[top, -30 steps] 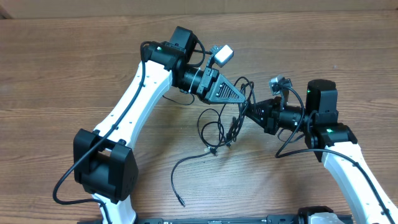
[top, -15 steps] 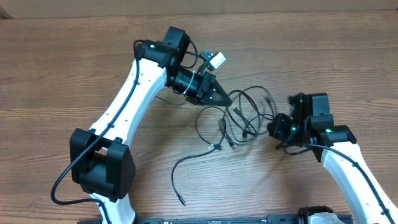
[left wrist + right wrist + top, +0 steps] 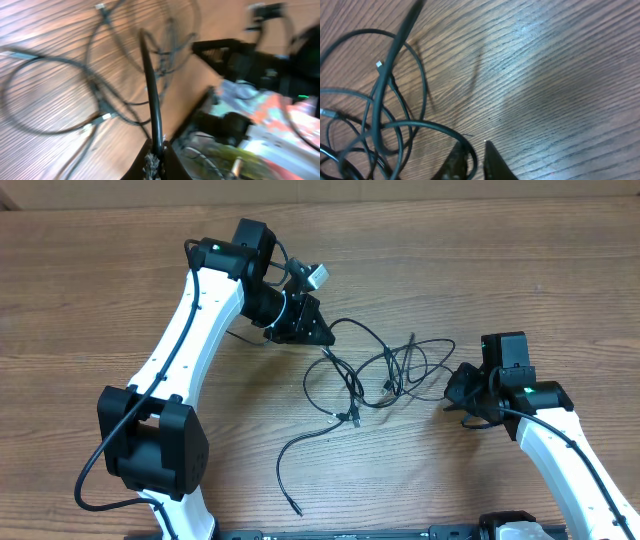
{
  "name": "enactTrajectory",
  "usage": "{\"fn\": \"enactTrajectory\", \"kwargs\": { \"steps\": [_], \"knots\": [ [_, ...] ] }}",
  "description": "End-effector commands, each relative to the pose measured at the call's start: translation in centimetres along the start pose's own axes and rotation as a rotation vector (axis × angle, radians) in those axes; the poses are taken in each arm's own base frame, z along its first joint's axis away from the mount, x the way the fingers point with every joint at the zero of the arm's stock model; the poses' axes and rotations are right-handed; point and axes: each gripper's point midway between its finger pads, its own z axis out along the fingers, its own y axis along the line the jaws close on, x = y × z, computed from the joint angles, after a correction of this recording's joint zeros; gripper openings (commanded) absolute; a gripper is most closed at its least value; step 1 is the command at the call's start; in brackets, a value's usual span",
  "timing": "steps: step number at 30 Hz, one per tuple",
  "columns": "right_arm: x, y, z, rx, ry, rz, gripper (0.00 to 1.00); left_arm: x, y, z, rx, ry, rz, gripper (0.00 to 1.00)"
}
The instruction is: Untangle cables
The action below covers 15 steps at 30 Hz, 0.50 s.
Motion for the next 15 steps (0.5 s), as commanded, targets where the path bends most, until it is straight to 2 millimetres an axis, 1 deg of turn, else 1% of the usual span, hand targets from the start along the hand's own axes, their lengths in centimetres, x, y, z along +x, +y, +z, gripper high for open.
{"fn": "enactTrajectory", "kwargs": {
  "steps": [1,2,5,8,10,15],
  "knots": [
    [-0.2,-0.3,0.0,0.018,-0.009,0.011,0.07,0.0,3.2,-1.5,-0.249,-0.020,-0.049,0.04],
    [-0.1,-0.4,0.0,0.019,-0.007,0.011,0.06,0.2,4.5,-1.9,-0.324,-0.022,-0.088,0.04],
    [0.0,-0.5,0.0,0.024,-0.002,0.012,0.06,0.5,7.2,-3.1,-0.487,-0.035,-0.163,0.04],
    [0.2,-0.6,0.0,0.029,0.005,0.012,0.06,0.7,9.3,-4.5,-0.625,-0.056,-0.225,0.04],
    [0.3,-0.7,0.0,0.033,0.010,0.013,0.06,0.9,10.4,-5.4,-0.703,-0.073,-0.267,0.04],
    [0.7,-1.3,0.0,0.061,0.023,0.014,0.06,1.3,12.5,-7.5,-0.839,-0.118,-0.369,0.05]
  ]
}}
